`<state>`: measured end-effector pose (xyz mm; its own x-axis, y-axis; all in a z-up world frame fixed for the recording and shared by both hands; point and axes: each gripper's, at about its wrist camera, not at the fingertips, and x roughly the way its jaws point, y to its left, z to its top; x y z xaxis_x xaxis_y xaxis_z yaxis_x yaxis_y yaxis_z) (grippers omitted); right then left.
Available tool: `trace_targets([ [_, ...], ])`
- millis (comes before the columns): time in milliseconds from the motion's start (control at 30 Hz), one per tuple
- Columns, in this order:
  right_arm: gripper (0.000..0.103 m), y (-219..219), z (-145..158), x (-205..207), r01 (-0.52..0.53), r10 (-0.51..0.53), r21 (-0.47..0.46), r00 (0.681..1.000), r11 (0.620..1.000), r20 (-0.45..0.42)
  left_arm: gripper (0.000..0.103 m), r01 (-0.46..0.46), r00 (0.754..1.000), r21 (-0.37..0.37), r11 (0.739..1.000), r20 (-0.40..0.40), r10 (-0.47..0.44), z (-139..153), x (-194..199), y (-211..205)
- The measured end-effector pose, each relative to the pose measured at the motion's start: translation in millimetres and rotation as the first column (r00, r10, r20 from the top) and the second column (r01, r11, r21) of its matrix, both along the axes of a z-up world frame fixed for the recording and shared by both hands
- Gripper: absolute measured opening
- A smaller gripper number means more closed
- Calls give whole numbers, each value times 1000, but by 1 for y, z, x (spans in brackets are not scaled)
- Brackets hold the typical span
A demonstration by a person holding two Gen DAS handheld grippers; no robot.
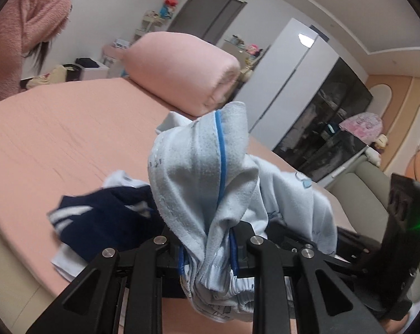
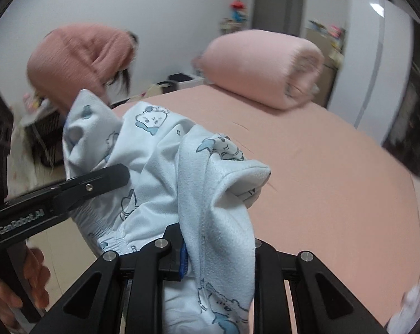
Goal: Fold clothes
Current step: 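Lift the folded shorts with both grippers and carry them across the bed, then lower the shorts onto the bed and open both grippers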
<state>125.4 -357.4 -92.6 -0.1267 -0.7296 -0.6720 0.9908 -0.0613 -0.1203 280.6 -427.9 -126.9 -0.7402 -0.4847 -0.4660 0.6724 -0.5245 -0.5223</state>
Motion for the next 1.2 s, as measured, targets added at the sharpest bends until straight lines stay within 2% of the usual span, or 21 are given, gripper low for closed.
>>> trace_targets([
  [133,20,-19,0,33,-116,117,16,985,993,-124,20,-45,998,-11,999,32,46,0,16,-13],
  [200,20,-20,-4,48,-138,143,41,980,990,-139,20,-56,998,-14,998,41,57,0,20,-20],
  [400,20,-50,-15,52,-101,105,62,993,993,-57,20,-82,994,20,996,80,80,-12,26,-44],
  [467,20,-61,-25,49,-78,78,97,997,992,5,20,-94,990,40,995,109,89,-20,26,-54],
  [567,20,-73,-38,41,-41,29,142,996,989,81,20,-95,992,102,990,89,86,-33,32,-64],
  [700,20,-78,-48,36,-26,12,159,996,987,92,20,-97,995,169,981,52,89,-49,37,-75],
  [867,21,-92,-61,26,-86,60,214,990,973,127,21,-133,989,187,973,95,117,-66,40,-76],
  [967,37,-93,-69,24,-102,85,225,993,969,84,21,-133,987,191,973,116,112,-74,39,-74],
  [1033,56,-89,-72,26,-107,106,220,994,970,14,21,-125,988,196,973,114,104,-77,40,-73],
  [1167,69,-83,-72,25,-129,156,209,981,969,-119,25,-109,991,220,969,106,87,-79,44,-73],
  [1200,72,-81,-71,24,-128,157,212,979,969,-128,31,-105,991,226,968,105,83,-79,45,-73],
])
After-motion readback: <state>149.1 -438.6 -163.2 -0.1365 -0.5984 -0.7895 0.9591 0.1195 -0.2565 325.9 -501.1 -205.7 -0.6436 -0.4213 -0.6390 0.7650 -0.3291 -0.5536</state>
